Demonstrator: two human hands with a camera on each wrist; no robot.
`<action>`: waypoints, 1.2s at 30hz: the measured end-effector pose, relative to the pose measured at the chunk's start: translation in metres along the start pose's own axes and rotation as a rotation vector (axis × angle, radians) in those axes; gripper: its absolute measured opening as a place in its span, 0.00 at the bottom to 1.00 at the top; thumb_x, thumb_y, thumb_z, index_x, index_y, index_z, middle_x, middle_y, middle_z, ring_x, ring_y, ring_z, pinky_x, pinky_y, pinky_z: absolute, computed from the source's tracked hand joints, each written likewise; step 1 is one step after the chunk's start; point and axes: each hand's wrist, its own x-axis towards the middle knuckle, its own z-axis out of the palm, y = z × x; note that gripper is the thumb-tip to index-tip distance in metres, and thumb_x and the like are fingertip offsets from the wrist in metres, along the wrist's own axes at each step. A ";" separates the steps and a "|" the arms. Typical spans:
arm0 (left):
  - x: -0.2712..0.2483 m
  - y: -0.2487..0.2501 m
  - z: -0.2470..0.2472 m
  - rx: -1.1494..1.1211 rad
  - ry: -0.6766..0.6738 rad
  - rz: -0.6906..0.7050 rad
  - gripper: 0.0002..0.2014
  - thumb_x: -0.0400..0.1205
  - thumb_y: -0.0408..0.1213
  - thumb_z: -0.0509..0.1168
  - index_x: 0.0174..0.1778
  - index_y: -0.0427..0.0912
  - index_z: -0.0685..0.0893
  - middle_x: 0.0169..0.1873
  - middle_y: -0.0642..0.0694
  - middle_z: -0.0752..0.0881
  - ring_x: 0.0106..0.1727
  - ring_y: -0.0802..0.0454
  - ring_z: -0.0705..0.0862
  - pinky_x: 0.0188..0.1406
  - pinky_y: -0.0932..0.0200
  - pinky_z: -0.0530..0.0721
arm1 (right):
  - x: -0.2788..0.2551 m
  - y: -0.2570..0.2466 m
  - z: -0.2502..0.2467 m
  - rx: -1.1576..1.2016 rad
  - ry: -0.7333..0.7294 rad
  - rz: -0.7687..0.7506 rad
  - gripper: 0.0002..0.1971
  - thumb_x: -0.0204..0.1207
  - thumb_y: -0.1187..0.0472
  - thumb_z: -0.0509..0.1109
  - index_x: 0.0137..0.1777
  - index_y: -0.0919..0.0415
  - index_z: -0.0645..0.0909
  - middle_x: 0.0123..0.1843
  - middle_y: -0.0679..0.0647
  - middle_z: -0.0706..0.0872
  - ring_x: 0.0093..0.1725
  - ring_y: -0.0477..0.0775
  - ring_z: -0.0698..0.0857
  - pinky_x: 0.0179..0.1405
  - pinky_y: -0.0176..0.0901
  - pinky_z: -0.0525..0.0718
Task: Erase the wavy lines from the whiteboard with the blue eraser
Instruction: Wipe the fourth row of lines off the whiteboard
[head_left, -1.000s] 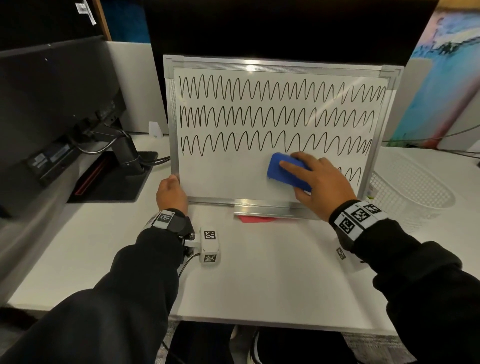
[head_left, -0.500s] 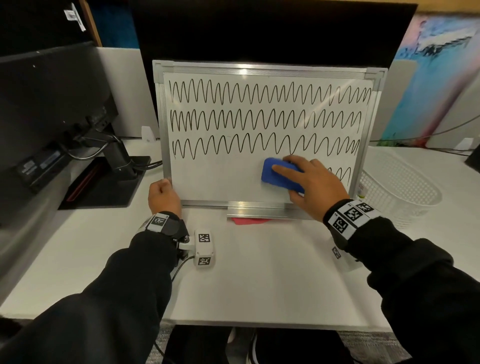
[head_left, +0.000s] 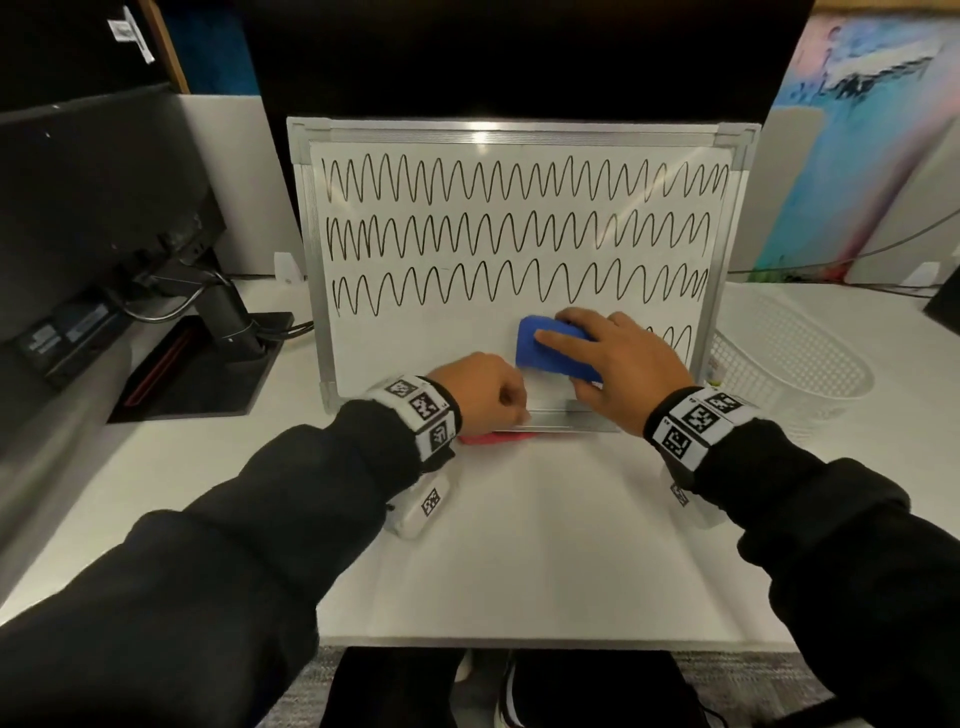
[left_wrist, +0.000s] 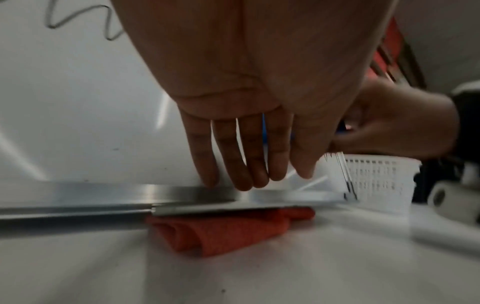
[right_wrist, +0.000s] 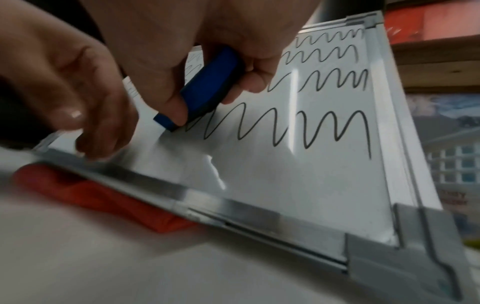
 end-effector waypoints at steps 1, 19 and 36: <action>0.003 0.001 0.003 0.048 -0.034 0.017 0.11 0.78 0.52 0.69 0.52 0.53 0.89 0.45 0.57 0.86 0.45 0.56 0.84 0.47 0.59 0.82 | 0.001 0.002 -0.002 0.023 0.026 0.049 0.32 0.73 0.56 0.71 0.77 0.43 0.69 0.76 0.51 0.72 0.53 0.57 0.77 0.43 0.45 0.77; 0.008 0.014 0.026 0.248 -0.040 0.103 0.09 0.79 0.46 0.68 0.50 0.51 0.91 0.47 0.49 0.86 0.47 0.46 0.85 0.48 0.53 0.84 | -0.009 0.017 -0.008 -0.020 -0.018 0.018 0.32 0.73 0.55 0.71 0.78 0.43 0.68 0.77 0.53 0.71 0.53 0.58 0.78 0.46 0.51 0.83; 0.006 0.014 0.025 0.246 -0.009 0.117 0.09 0.81 0.44 0.66 0.51 0.51 0.91 0.47 0.49 0.84 0.46 0.46 0.84 0.40 0.58 0.74 | -0.027 0.022 0.001 -0.041 -0.052 -0.022 0.32 0.73 0.55 0.71 0.78 0.42 0.68 0.76 0.52 0.71 0.54 0.57 0.78 0.46 0.47 0.81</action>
